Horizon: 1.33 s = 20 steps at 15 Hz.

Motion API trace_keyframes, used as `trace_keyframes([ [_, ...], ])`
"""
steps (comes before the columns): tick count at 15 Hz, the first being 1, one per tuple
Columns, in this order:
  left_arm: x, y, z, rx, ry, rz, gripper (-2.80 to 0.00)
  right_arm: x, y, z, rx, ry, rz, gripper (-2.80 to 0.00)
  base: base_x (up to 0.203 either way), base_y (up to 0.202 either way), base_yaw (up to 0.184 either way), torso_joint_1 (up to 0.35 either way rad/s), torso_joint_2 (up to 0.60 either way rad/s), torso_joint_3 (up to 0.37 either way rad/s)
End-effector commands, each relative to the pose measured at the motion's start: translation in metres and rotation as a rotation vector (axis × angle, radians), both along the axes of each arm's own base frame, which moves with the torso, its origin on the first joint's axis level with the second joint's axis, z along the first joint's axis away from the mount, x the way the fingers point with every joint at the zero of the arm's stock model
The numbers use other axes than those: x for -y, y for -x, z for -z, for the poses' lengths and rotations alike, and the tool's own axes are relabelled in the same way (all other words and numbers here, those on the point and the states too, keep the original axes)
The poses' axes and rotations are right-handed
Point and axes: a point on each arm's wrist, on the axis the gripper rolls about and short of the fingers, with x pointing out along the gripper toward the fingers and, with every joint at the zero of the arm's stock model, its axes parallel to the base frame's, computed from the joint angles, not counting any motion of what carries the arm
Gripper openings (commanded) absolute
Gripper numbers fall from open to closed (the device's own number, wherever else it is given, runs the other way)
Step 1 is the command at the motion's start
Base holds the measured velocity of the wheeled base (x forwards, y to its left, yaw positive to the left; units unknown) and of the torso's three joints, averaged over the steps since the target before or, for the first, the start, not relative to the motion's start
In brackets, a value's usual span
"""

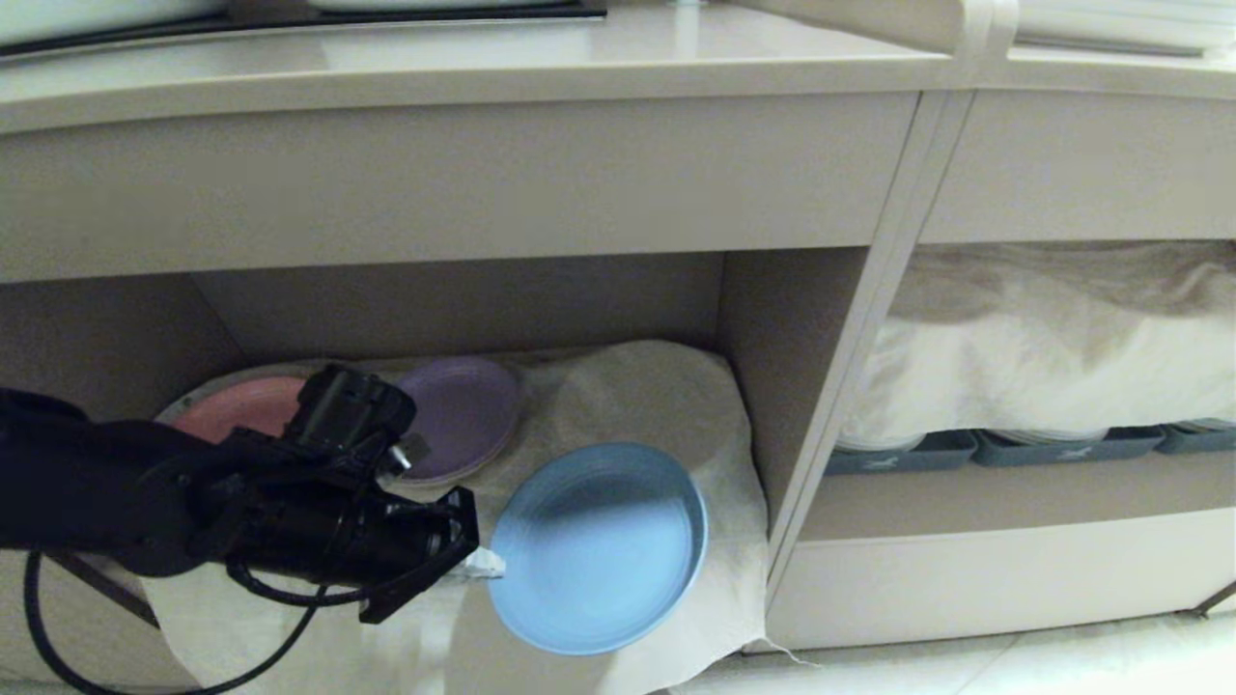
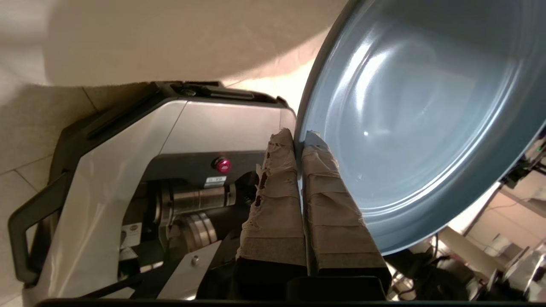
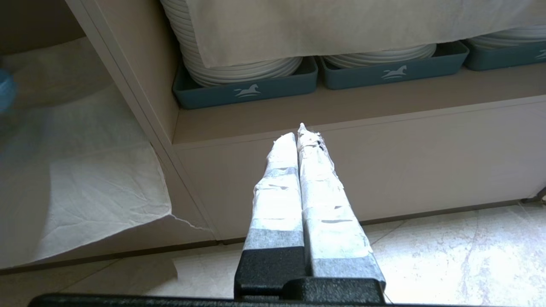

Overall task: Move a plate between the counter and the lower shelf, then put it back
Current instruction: Put the plate in the cupboard

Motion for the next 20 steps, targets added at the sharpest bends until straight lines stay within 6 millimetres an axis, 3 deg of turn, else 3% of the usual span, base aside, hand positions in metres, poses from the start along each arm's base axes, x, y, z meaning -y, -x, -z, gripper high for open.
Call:
trace_keyframes([
  [1, 0.005, -0.008, 0.001, -0.006, 0.004, -0.002, -2.80, 0.000, 0.000, 0.000, 0.001, 0.000, 0.000, -2.80, 0.000, 0.000, 0.000, 0.000, 0.00, 0.000],
  [14, 0.050, -0.042, 0.000, 0.035, -0.039, -0.096, -2.80, 0.000, 0.000, 0.000, 0.001, 0.000, 0.000, -2.80, 0.000, 0.000, 0.000, 0.000, 0.00, 0.000],
  [20, 0.056, -0.048, -0.002, 0.050, -0.039, -0.114, -2.80, 0.000, 0.000, 0.000, 0.001, 0.000, 0.000, -2.80, 0.000, 0.000, 0.000, 0.000, 0.00, 0.000],
])
